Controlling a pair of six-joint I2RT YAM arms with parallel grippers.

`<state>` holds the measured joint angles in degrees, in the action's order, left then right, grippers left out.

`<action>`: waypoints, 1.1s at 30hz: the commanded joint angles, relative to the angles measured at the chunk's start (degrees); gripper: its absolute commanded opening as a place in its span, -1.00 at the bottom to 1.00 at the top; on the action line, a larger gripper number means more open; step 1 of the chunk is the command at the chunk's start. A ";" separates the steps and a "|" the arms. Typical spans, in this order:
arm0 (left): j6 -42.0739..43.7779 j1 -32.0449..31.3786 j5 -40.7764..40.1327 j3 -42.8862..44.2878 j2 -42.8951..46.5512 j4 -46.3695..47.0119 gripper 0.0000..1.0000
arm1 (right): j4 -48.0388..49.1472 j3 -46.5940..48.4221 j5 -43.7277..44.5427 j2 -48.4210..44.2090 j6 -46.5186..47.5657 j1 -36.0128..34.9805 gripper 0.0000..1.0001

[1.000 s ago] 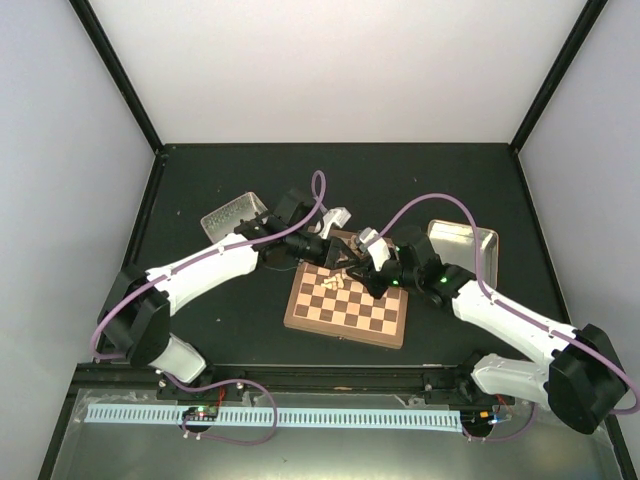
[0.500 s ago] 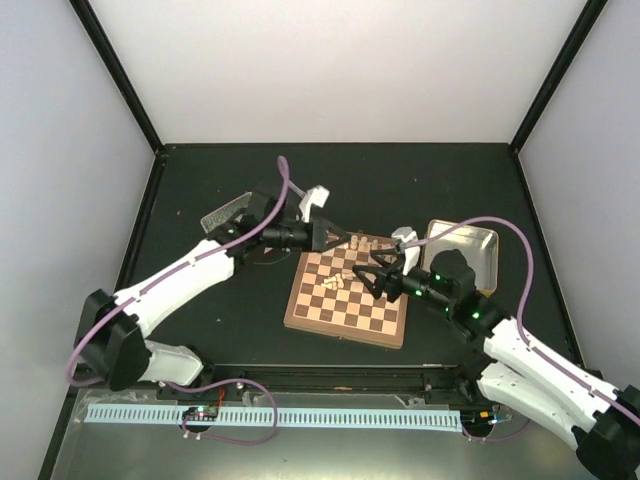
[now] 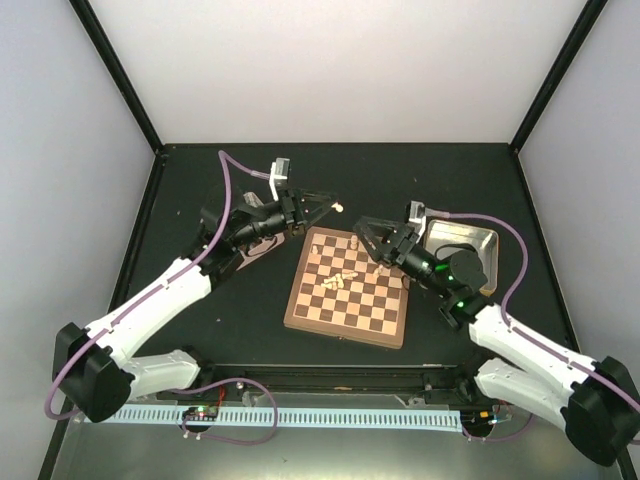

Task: Set up the chess pieces on the board
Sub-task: Place the chess piece on the chessboard.

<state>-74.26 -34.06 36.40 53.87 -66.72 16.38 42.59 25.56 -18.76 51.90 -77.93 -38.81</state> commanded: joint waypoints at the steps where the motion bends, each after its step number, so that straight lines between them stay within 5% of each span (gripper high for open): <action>1: -9.48 -0.02 -0.76 -0.94 1.61 11.01 -0.97 | 13.32 5.25 -5.92 3.11 -12.01 0.06 0.36; 7: -15.11 -0.36 -0.84 -2.61 2.08 15.84 -0.97 | 14.73 10.11 -9.92 6.88 -14.25 0.00 0.01; 20: -18.19 -0.91 -1.45 -3.84 3.09 19.17 -0.97 | 5.21 13.16 -11.05 9.78 -11.67 -0.37 0.04; 33: -20.39 -1.32 -1.10 -4.47 2.81 21.45 -0.97 | 11.63 16.10 -11.37 13.88 -11.27 -0.49 -0.57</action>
<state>-92.66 -35.00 35.70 49.21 -64.60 34.26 51.86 40.29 -29.76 66.57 -90.00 -39.05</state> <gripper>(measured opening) 0.136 0.249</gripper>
